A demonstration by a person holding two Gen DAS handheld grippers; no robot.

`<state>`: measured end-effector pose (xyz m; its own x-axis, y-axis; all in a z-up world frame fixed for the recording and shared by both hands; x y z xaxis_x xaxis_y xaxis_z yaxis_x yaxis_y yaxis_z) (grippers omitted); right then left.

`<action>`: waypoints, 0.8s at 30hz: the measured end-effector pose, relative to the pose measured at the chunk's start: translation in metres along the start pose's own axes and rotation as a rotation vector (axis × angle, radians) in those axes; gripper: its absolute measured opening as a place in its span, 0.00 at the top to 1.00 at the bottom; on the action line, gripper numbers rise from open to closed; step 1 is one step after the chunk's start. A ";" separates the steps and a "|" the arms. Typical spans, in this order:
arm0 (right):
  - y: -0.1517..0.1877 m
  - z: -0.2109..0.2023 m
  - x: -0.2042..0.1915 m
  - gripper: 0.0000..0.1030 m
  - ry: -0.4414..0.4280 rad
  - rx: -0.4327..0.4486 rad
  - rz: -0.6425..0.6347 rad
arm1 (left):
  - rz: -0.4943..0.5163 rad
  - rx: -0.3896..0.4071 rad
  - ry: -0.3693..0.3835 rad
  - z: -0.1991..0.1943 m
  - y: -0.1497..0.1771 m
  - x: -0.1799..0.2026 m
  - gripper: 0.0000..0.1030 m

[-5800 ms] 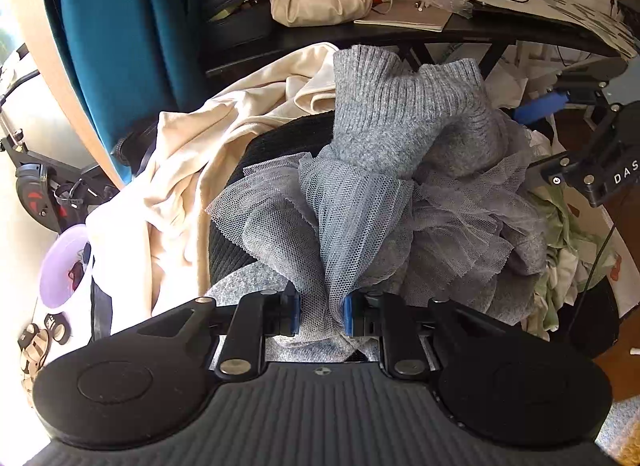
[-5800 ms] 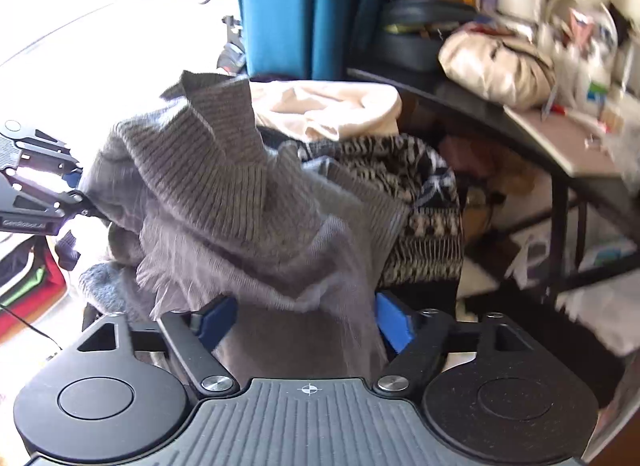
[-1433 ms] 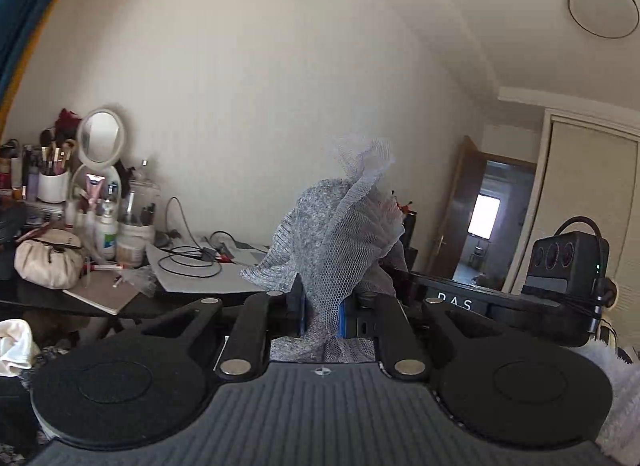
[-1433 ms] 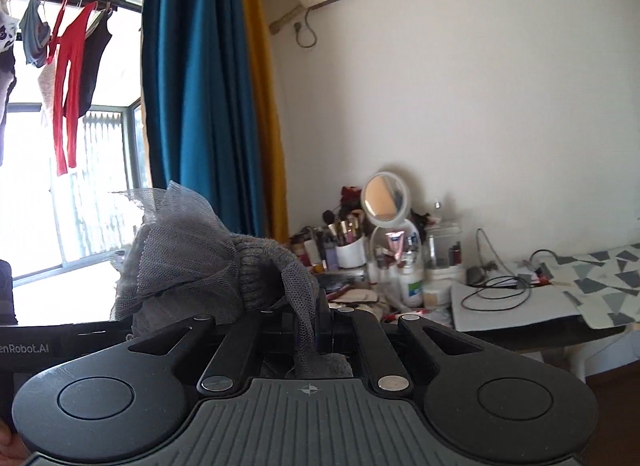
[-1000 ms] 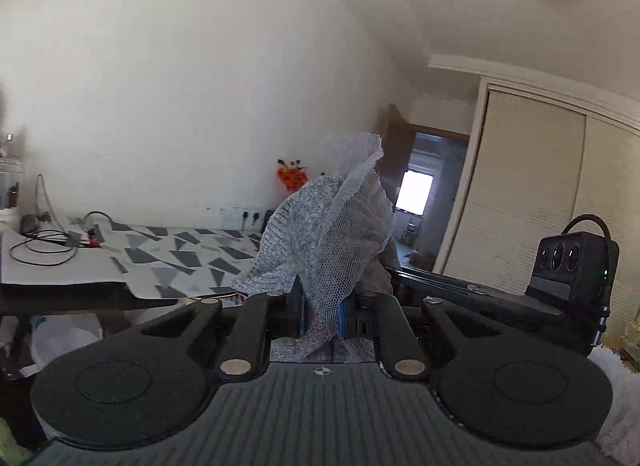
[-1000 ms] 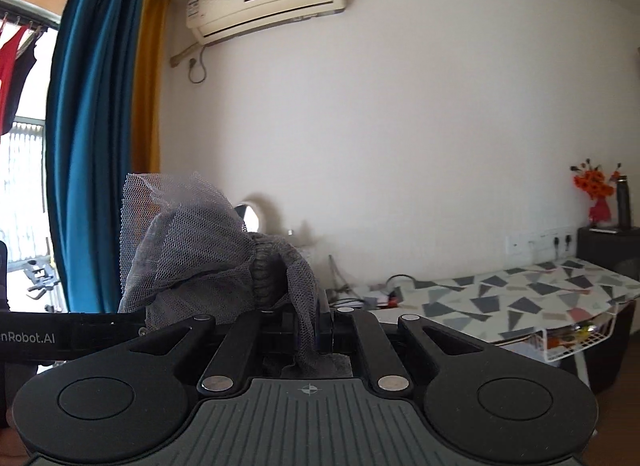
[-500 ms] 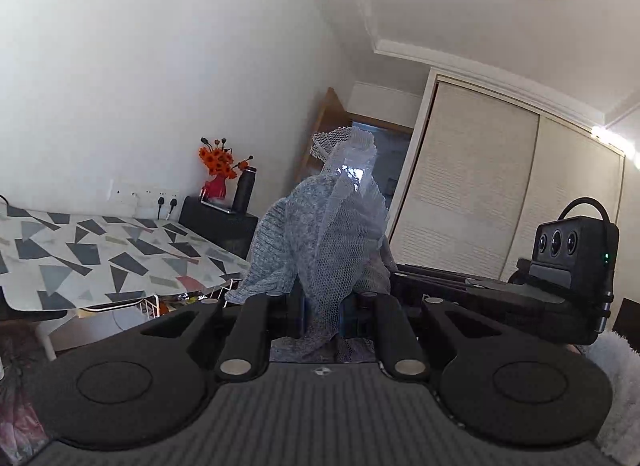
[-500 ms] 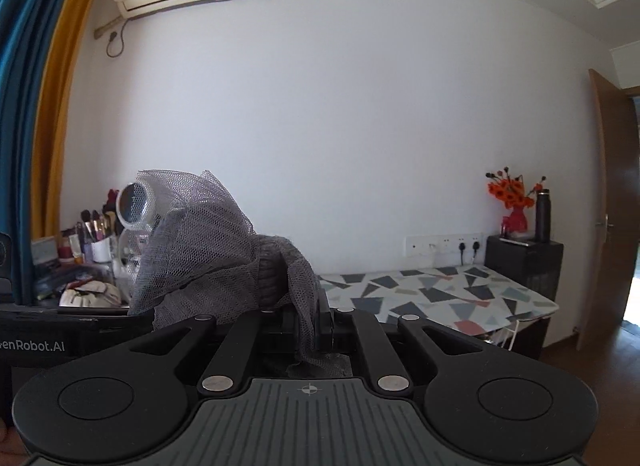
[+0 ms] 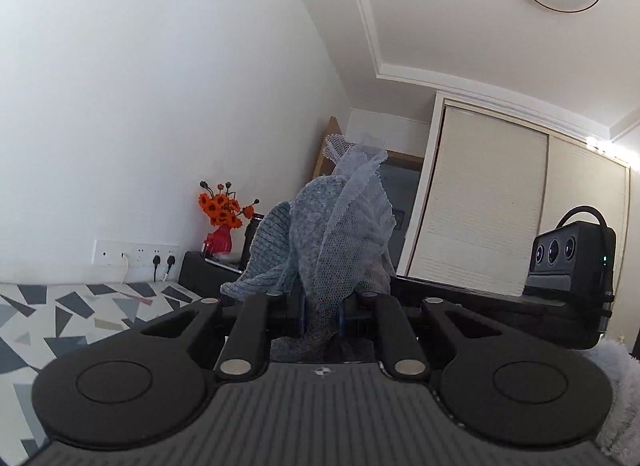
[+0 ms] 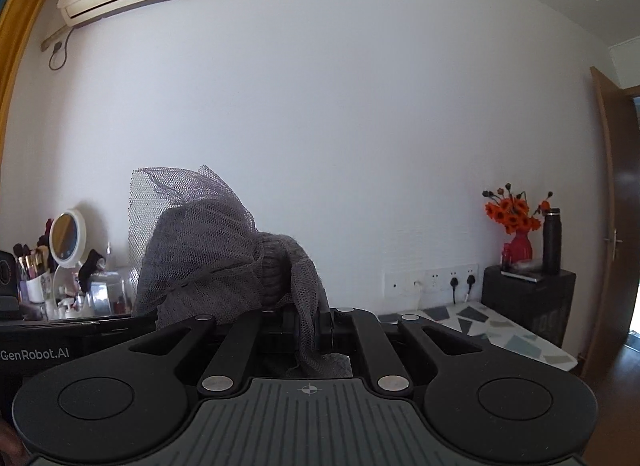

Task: Fold clothes
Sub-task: 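Carry the held grey sweater with both grippers toward the patterned ironing board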

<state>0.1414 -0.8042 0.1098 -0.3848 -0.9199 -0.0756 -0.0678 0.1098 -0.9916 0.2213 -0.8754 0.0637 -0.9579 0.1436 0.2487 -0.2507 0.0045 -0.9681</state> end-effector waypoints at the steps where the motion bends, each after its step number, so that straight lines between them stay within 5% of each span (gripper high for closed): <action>1: -0.004 0.013 0.003 0.94 -0.006 0.007 0.004 | 0.009 0.004 -0.007 0.009 -0.005 -0.007 0.86; 13: -0.057 0.133 0.032 0.94 -0.147 0.105 -0.016 | 0.126 0.088 -0.187 0.110 -0.061 -0.057 0.86; 24: -0.125 0.263 0.125 0.94 -0.379 0.201 -0.033 | 0.189 0.192 -0.365 0.229 -0.129 -0.087 0.86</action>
<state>0.3442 -1.0318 0.1968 -0.0177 -0.9991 -0.0393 0.1203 0.0369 -0.9920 0.3045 -1.1146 0.1739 -0.9674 -0.2345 0.0960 -0.0547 -0.1767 -0.9827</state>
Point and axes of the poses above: each gripper's, at about its wrist camera, not at the fingertips, and z roughly the way its jaws point, x to its right, y to its underside, the point moved 9 cm from there along z, roughly the way its jaws point
